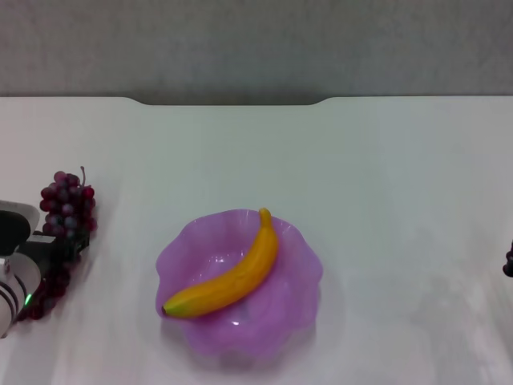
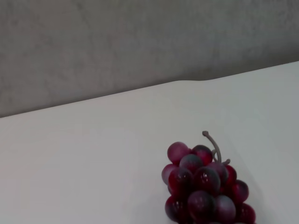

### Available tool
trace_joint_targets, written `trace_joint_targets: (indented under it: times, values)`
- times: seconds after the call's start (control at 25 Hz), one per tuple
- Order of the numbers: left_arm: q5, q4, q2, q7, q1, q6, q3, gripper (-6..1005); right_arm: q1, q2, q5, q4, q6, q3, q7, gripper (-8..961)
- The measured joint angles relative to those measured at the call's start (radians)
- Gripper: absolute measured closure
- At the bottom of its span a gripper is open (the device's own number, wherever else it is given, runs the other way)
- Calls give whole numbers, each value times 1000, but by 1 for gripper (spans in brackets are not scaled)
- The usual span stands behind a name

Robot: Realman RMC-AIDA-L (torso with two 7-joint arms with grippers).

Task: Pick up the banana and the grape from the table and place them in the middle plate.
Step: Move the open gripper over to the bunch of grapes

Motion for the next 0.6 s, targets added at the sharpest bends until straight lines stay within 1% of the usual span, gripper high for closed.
trace_joint_targets:
  times: [0.36,0.56,0.6]
  values:
    - [4,9,-3,0,8,-1,0,134,0,0,0,0,0,0,0,931]
    - [3,9,-3,0,11,-6,0,305,0,0,0,-1,0,0,0,931]
    - [3,9,-3,0,11,-6,1,318,0,0,0,-1,0,0,1,931]
